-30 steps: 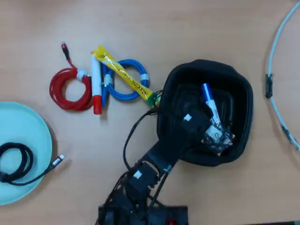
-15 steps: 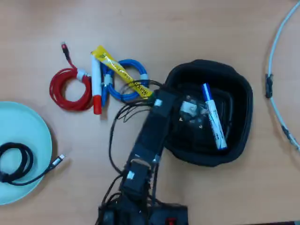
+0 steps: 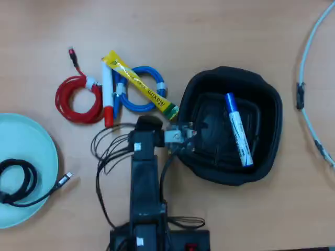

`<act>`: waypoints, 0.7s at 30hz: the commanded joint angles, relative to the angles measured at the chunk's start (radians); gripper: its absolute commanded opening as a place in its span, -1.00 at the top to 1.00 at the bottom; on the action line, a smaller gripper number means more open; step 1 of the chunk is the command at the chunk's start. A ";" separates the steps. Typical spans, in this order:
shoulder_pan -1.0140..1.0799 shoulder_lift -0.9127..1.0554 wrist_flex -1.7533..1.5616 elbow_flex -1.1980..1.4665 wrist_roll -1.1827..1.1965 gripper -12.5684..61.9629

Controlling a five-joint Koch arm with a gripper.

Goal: Pick up the blue pen and put it in the black bowl

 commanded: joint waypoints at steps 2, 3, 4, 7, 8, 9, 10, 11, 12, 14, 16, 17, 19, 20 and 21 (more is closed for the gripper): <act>-0.077 0.080 -0.196 0.067 0.064 -0.17; -0.087 0.091 -0.244 0.121 0.069 -0.17; -0.094 0.104 -0.293 0.178 0.071 -0.17; -0.094 0.187 -0.420 0.357 0.069 -0.17; -0.092 0.218 -0.466 0.414 0.064 -0.17; -0.089 0.245 -0.512 0.477 0.061 -0.17; -0.081 0.273 -0.561 0.541 0.061 -0.17; -0.078 0.296 -0.607 0.604 0.060 -0.17; -0.071 0.316 -0.652 0.663 0.058 -0.17; -0.034 0.354 -0.732 0.772 0.057 -0.17; 0.021 0.385 -0.799 0.853 0.032 -0.17; 0.041 0.397 -0.828 0.894 0.011 -0.17; 0.061 0.411 -0.881 0.971 -0.034 -0.17; 0.064 0.416 -0.907 1.005 -0.052 -0.17; 0.071 0.423 -0.933 1.031 -0.063 -0.17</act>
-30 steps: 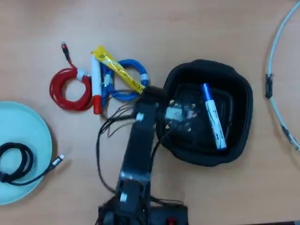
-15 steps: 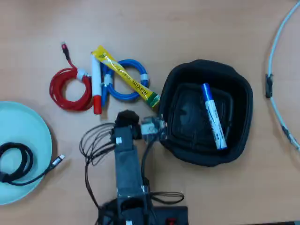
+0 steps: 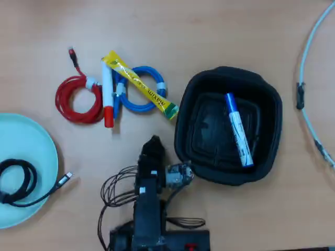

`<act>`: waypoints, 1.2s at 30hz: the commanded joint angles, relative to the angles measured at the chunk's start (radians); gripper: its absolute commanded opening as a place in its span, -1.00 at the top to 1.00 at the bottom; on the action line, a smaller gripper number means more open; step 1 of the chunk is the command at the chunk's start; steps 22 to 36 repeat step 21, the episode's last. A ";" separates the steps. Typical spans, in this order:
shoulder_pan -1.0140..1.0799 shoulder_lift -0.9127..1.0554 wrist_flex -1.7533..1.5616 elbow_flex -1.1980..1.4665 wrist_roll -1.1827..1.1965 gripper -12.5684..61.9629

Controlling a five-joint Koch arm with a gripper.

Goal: Pick up the blue pen and put it in the black bowl

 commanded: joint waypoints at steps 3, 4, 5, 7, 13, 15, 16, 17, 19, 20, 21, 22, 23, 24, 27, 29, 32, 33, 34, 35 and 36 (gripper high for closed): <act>0.037 0.092 -0.107 0.087 -0.048 -0.17; 0.038 0.095 -0.130 0.109 -0.049 -0.17; 0.038 0.097 -0.152 0.135 -0.049 -0.17; 0.038 0.101 -0.193 0.183 -0.049 -0.17; 0.037 0.100 -0.222 0.272 -0.040 -0.17; 0.038 0.100 -0.222 0.279 -0.038 -0.17; 0.037 0.100 -0.222 0.279 -0.038 -0.17; 0.037 0.100 -0.222 0.279 -0.038 -0.17; 0.037 0.100 -0.222 0.279 -0.038 -0.17; 0.038 0.100 -0.222 0.279 -0.038 -0.17; 0.038 0.100 -0.221 0.279 -0.038 -0.17; 0.038 0.100 -0.221 0.279 -0.038 -0.17; 0.038 0.100 -0.221 0.279 -0.038 -0.17; 0.038 0.100 -0.221 0.279 -0.038 -0.17; 0.038 0.100 -0.221 0.279 -0.038 -0.17; 0.038 0.100 -0.221 0.279 -0.038 -0.17; 0.038 0.100 -0.221 0.279 -0.038 -0.17; 0.038 0.100 -0.221 0.279 -0.038 -0.17; 0.038 0.100 -0.221 0.279 -0.038 -0.17; 0.038 0.100 -0.221 0.279 -0.038 -0.17; 0.038 0.100 -0.221 0.279 -0.038 -0.17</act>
